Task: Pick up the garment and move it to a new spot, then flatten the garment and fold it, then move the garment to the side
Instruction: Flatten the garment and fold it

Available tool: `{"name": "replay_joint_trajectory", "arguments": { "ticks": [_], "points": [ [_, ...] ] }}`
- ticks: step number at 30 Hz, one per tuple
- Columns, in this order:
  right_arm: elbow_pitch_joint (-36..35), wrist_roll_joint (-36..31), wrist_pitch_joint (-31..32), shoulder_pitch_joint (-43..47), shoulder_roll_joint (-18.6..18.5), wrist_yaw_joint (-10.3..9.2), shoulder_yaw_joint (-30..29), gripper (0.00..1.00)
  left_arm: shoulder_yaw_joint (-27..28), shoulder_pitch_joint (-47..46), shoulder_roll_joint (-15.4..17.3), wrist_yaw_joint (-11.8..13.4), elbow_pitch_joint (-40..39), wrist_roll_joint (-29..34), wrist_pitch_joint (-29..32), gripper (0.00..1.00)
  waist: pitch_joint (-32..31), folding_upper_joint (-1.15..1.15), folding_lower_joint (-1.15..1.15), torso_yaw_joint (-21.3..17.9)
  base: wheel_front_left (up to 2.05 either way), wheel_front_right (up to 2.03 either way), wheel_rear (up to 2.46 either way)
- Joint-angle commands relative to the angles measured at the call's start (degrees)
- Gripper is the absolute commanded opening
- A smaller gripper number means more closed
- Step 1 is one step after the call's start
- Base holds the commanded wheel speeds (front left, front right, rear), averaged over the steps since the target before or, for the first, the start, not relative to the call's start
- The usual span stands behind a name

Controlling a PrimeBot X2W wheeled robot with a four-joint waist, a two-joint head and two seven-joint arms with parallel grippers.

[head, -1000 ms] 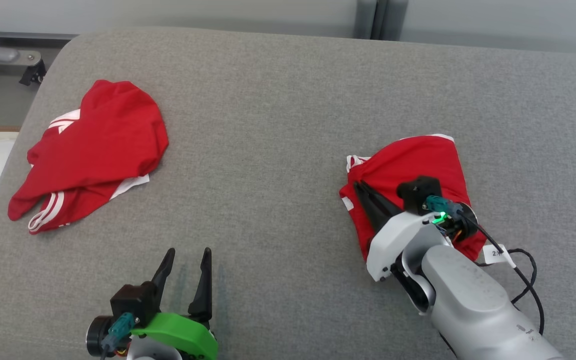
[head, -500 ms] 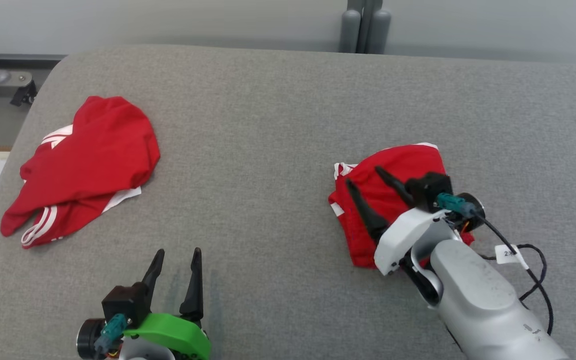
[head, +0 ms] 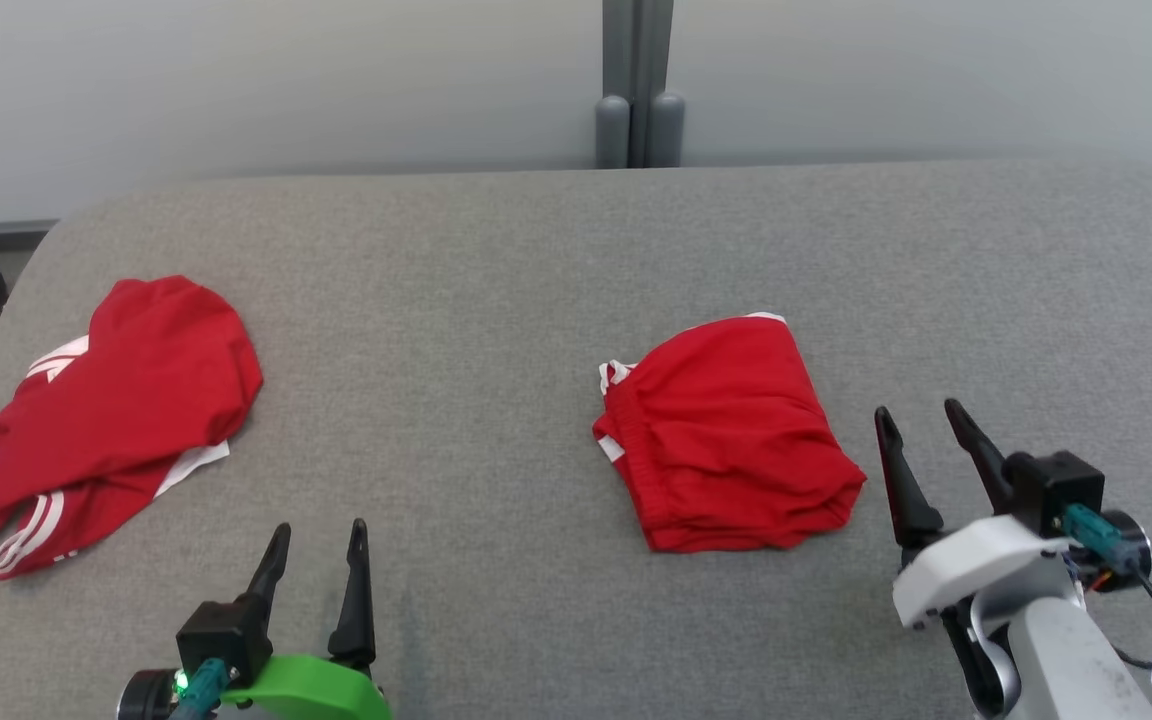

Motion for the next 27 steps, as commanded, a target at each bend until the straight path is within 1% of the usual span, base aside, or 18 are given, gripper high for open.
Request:
{"name": "replay_joint_trajectory", "arguments": {
  "ticks": [1,7,13,21,27],
  "points": [
    [-0.26,-0.56,-0.25,1.65,-0.18,-0.07,-0.57,1.00,0.14,1.03,0.17,-0.15,-0.35,0.60,-0.01,1.00,-1.70,0.00,0.00,-1.66,0.00,0.00,0.00],
    [0.94,-0.23,-0.25,7.07,-0.17,-0.07,-2.36,1.00,-0.69,3.67,0.16,0.04,-0.90,0.78,-0.01,1.00,-2.33,0.00,0.00,-2.71,0.00,0.00,0.00],
    [1.56,0.01,-0.25,8.24,-0.18,-0.07,-2.08,1.00,-1.72,4.13,0.17,0.80,-1.42,-0.25,-0.02,1.00,-1.99,0.00,0.00,-2.87,0.00,0.00,0.00],
    [2.55,-0.60,-0.25,4.48,-0.18,-0.07,-0.54,1.00,-2.21,2.08,0.17,0.47,-1.78,0.41,-0.02,1.00,-0.56,0.00,0.00,-1.55,0.00,0.00,0.00],
    [5.08,-1.87,-0.26,-3.16,-0.21,-0.07,0.99,1.00,-2.46,0.18,0.16,-0.03,-1.52,0.16,-0.01,1.00,3.76,0.00,0.00,0.11,0.00,0.00,0.00]
  ]
}}
